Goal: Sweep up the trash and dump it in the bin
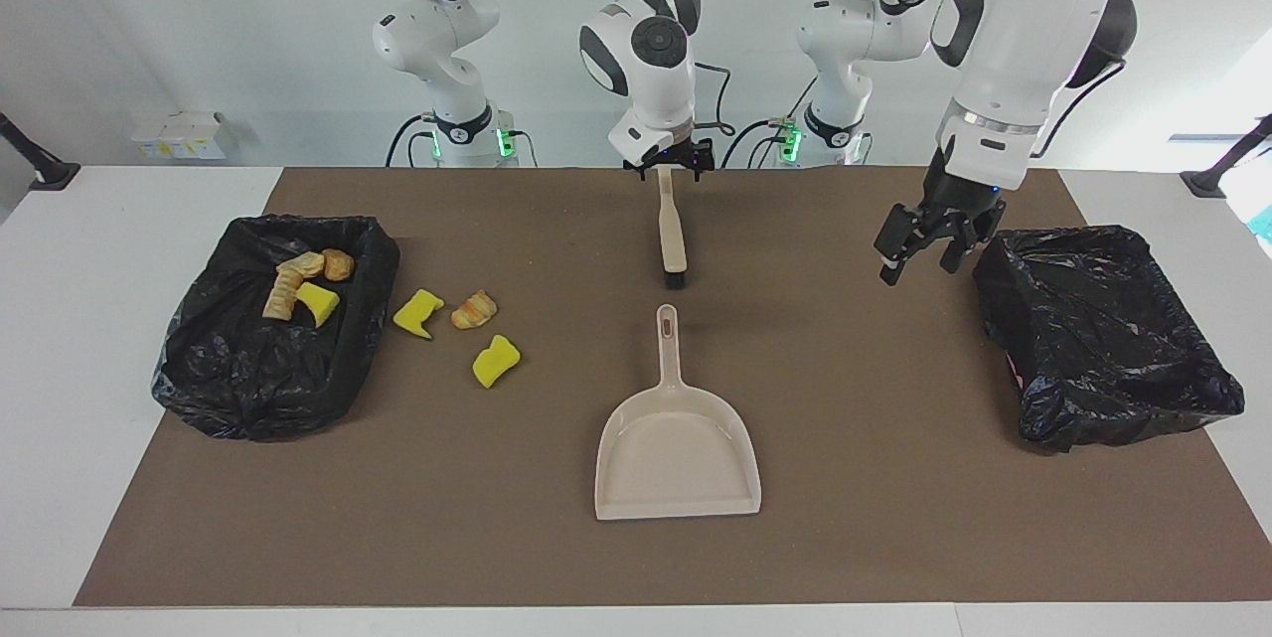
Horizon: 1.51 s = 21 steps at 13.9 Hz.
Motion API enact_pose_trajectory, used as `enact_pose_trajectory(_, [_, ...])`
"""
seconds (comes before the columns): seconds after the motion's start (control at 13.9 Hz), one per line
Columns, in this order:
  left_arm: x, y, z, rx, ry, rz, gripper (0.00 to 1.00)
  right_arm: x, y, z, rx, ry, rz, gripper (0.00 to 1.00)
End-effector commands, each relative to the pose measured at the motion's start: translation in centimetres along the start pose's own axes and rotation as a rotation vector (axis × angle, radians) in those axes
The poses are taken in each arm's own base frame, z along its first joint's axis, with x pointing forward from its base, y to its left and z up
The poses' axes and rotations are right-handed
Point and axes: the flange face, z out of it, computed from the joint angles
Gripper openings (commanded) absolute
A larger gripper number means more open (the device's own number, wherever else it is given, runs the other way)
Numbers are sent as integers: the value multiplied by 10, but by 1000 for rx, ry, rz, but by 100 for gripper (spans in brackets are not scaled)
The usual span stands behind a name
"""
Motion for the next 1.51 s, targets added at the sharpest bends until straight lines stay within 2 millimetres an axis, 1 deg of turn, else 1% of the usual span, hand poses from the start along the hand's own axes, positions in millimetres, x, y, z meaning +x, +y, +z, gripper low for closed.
enact_pose_trajectory(0.0, [0,45,33,-13,1,5,100,-17,11,25,8,6,18,100])
enact_pose_trajectory(0.07, [5,50,29,-29,15,5,100,-17,12,29,3,3,18,95])
enact_pose_trajectory(0.14, [8,54,32,-37,14,11,100,-17,12,29,2,2,19,85])
enact_pose_trajectory(0.22, [8,63,40,-41,6,8,100,-18,12,30,0,1,17,76])
enact_pose_trajectory(0.29, [-1,92,59,-50,-22,35,100,-17,11,30,1,2,16,69])
enact_pose_trajectory(0.36, [-7,116,83,-49,-43,19,100,-15,9,31,4,4,18,67])
enact_pose_trajectory(0.43, [-11,132,101,-51,-56,4,100,-12,7,28,12,11,20,65])
enact_pose_trajectory(0.5, [-20,146,113,-65,-57,19,100,-10,4,29,19,17,20,59])
enact_pose_trajectory(0.58, [-33,163,124,-87,-50,39,100,-8,3,28,29,27,21,50])
enact_pose_trajectory(0.65, [-41,170,141,-85,-63,50,100,-8,3,28,31,29,21,34])
enact_pose_trajectory(0.72, [-44,173,147,-87,-72,51,100,-8,2,27,33,30,20,13])
enact_pose_trajectory(0.79, [-53,180,151,-92,-85,59,100,-7,1,26,30,30,16,0])
enact_pose_trajectory(0.86, [-60,185,159,-87,-99,72,100,-4,3,22,32,29,17,0])
enact_pose_trajectory(0.94, [-65,183,165,-74,-114,81,100,-2,5,16,35,28,21,0])
enact_pose_trajectory(1.01, [-69,184,182,-58,-123,83,100,-1,9,12,28,16,27,0])
enact_pose_trajectory(1.08, [-86,194,202,-41,-148,111,100,-2,11,7,22,6,29,0])
enact_pose_trajectory(1.15, [-91,197,203,-38,-156,128,100,-2,16,0,18,-3,44,0])
enact_pose_trajectory(1.3, [-106,198,214,-20,-176,158,100,-3,32,-21,5,-27,64,0])
enact_pose_trajectory(1.37, [-105,197,214,-22,-175,184,100,-5,43,-31,-12,-43,73,0])
enact_pose_trajectory(1.44, [-107,198,215,-21,-178,195,100,-5,56,-45,-21,-53,87,0])
